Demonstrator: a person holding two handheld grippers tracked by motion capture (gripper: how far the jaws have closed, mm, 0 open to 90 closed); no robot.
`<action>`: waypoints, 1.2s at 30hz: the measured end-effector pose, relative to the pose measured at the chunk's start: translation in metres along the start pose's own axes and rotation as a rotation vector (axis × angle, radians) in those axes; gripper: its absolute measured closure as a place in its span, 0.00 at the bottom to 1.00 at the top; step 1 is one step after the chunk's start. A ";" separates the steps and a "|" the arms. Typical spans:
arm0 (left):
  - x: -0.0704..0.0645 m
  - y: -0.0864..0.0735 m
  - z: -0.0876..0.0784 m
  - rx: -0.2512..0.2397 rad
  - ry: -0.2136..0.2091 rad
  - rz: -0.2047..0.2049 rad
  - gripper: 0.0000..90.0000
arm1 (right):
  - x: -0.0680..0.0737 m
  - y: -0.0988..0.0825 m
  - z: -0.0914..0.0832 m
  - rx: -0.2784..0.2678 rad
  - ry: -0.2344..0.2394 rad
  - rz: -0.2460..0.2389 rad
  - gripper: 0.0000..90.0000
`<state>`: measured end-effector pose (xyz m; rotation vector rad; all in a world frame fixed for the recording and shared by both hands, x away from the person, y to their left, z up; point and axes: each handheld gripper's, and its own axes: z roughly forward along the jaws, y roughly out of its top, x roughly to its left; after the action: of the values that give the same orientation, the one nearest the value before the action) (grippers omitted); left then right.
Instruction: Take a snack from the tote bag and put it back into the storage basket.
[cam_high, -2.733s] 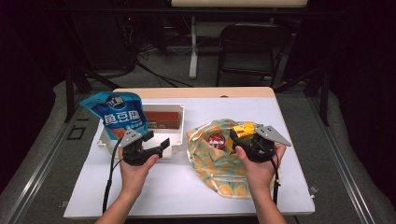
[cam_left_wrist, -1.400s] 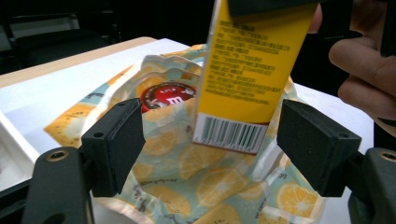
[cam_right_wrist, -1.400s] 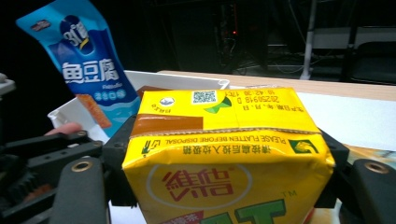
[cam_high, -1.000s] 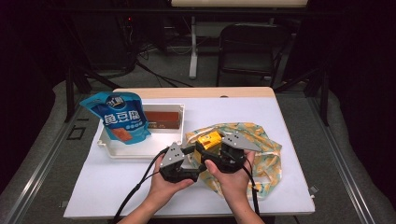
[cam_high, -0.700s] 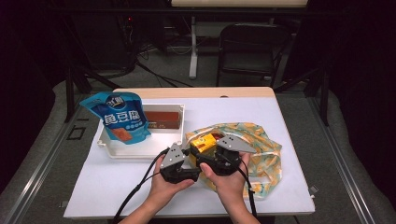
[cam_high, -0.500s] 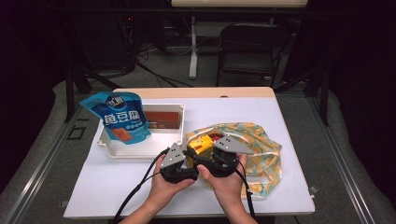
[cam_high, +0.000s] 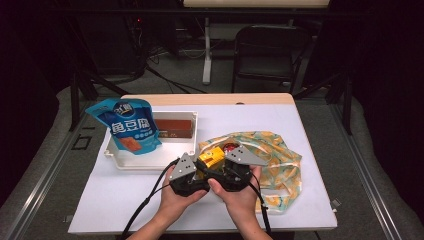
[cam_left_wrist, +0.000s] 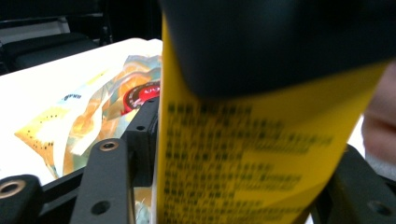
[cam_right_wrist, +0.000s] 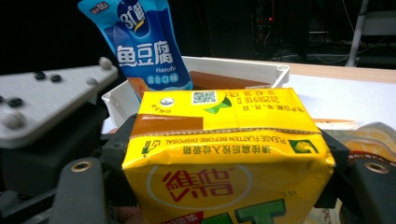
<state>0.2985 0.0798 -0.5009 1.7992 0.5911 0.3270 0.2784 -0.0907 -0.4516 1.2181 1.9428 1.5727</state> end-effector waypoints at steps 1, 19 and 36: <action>0.000 0.000 0.000 0.002 -0.001 -0.001 0.50 | 0.000 -0.001 0.000 0.000 0.003 0.000 0.33; 0.017 0.001 -0.009 0.003 0.026 -0.040 0.57 | -0.009 0.002 0.002 -0.001 0.078 0.034 0.17; 0.053 -0.006 -0.026 -0.022 0.084 -0.116 0.57 | -0.029 0.009 -0.010 -0.052 0.023 0.020 0.17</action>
<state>0.3282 0.1305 -0.5023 1.7285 0.7453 0.3303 0.2913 -0.1199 -0.4475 1.2069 1.8970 1.6431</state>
